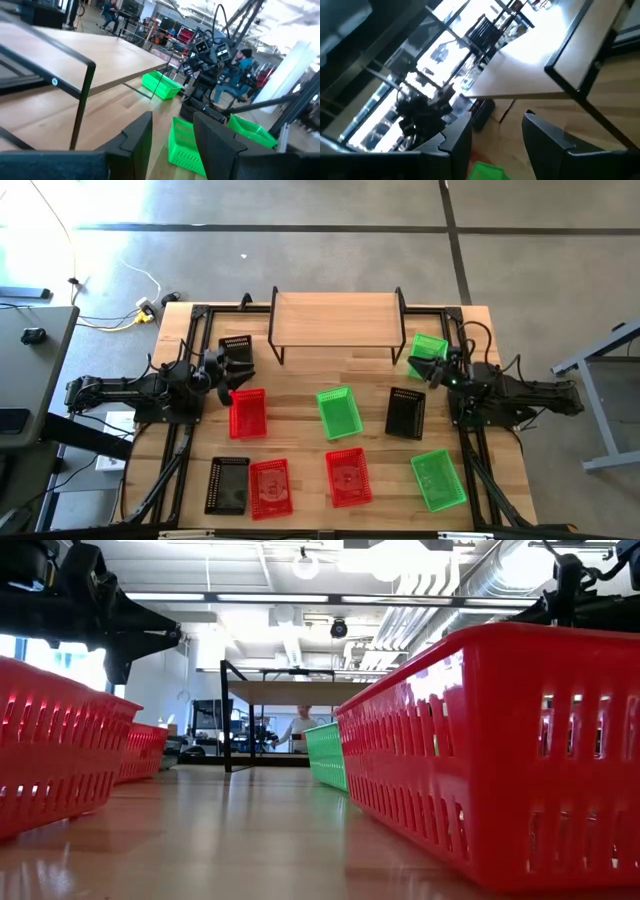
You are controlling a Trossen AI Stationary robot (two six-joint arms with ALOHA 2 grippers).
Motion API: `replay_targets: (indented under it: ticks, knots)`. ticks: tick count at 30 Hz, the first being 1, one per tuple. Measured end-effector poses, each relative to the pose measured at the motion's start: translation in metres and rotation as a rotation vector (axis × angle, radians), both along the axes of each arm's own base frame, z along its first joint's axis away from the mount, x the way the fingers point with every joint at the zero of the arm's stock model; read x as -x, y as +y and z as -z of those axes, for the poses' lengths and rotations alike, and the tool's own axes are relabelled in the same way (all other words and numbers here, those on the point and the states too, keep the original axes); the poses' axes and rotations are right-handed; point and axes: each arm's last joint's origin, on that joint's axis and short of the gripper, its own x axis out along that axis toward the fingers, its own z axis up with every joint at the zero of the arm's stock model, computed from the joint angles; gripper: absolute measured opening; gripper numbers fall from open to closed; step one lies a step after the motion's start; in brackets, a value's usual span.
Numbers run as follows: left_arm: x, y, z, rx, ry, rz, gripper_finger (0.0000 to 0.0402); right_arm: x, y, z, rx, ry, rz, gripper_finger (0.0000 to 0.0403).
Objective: Stack baskets on shelf by color
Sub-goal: Put the top green bin on the shelf
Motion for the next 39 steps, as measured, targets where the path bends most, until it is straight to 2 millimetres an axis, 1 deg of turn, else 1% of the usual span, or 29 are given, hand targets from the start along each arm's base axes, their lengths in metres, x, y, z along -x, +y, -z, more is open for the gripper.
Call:
replay_targets:
  ticks: [6,12,14,18,21,24,30,35,39]
  knots:
    - [0.000,0.000,0.000,0.080,-0.040,-0.001,0.0133,0.001,-0.002,-0.005,-0.020,-0.066,0.065,0.0158]
    - [0.000,0.000,-0.001,0.082,-0.044,-0.001,0.0133,0.003,-0.001,-0.020,0.084,-0.157,0.054,0.0158]
    - [0.000,0.000,-0.001,0.089,-0.047,-0.001,0.0133,0.006,-0.001,-0.028,0.125,-0.150,0.066,0.0158]
    - [0.000,0.000,-0.001,0.089,-0.047,-0.001,0.0133,0.013,-0.001,-0.053,0.185,-0.095,0.075,0.0158]
    - [0.000,0.000,-0.001,0.089,-0.047,-0.001,0.0133,0.020,-0.001,-0.074,0.217,0.010,0.087,0.0158]
    - [0.000,0.000,-0.001,0.089,-0.046,-0.001,0.0133,0.026,-0.001,-0.091,0.227,0.168,0.087,0.0158]
    - [0.000,0.000,-0.001,0.111,-0.055,-0.001,0.0133,0.032,0.000,-0.119,0.180,0.466,0.031,0.0158]
    - [0.000,0.000,-0.001,0.112,-0.055,-0.001,0.0133,0.022,0.001,-0.131,0.124,0.696,-0.043,0.0158]
    - [0.000,0.000,0.000,0.112,-0.055,-0.001,0.0133,0.007,0.002,-0.130,0.089,0.877,-0.123,0.0158]
